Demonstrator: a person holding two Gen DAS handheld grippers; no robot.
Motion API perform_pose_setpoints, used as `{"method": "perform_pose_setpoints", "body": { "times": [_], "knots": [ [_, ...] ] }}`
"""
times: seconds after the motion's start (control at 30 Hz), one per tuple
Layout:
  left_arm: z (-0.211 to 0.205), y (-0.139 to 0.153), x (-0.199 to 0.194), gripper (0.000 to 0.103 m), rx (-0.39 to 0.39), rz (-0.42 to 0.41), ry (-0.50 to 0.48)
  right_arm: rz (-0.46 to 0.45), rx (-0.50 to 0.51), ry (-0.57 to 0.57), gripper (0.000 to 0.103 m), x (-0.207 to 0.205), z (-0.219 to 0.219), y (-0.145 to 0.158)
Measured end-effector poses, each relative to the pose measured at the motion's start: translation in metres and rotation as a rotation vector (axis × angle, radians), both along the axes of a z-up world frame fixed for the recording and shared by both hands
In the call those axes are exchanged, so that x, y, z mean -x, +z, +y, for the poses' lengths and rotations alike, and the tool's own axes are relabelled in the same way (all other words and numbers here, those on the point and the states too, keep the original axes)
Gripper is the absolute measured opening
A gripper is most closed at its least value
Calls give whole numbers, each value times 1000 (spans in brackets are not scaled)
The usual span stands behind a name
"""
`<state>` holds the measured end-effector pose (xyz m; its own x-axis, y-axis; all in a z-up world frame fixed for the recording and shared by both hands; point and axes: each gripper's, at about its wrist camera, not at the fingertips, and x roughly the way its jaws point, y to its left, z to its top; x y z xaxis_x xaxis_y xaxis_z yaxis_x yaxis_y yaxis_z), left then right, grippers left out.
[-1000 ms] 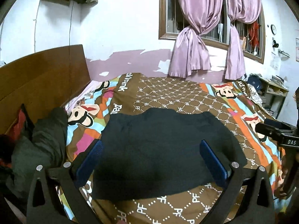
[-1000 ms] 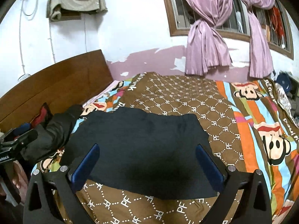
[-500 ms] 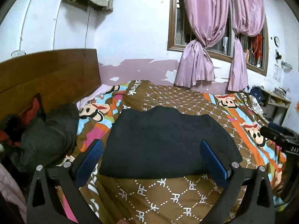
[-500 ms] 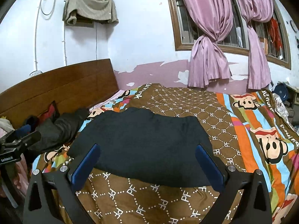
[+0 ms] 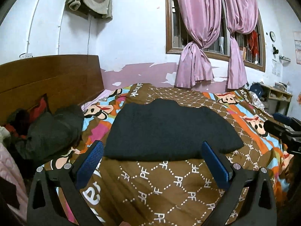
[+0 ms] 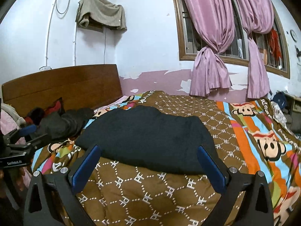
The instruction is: Fold large clothes
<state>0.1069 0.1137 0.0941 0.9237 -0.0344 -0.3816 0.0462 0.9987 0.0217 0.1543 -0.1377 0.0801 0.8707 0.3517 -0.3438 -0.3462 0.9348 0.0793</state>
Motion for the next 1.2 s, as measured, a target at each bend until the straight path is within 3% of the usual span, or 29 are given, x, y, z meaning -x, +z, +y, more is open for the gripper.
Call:
{"method": "perform_pose_setpoints", "body": {
  "times": [0.37, 0.73, 1.0, 1.2],
  "knots": [
    [-11, -28, 33, 101, -28, -9, -13, 20, -11, -18, 103, 25, 0, -25],
    [-15, -53, 39, 101, -63, 56, 49, 98, -20, -27, 103, 26, 2, -49],
    [-23, -59, 46, 101, -58, 46, 8, 129, -28, -40, 103, 22, 4, -63],
    [-26, -70, 42, 101, -110, 55, 30, 161, -38, -45, 103, 15, 7, -75]
  ]
}}
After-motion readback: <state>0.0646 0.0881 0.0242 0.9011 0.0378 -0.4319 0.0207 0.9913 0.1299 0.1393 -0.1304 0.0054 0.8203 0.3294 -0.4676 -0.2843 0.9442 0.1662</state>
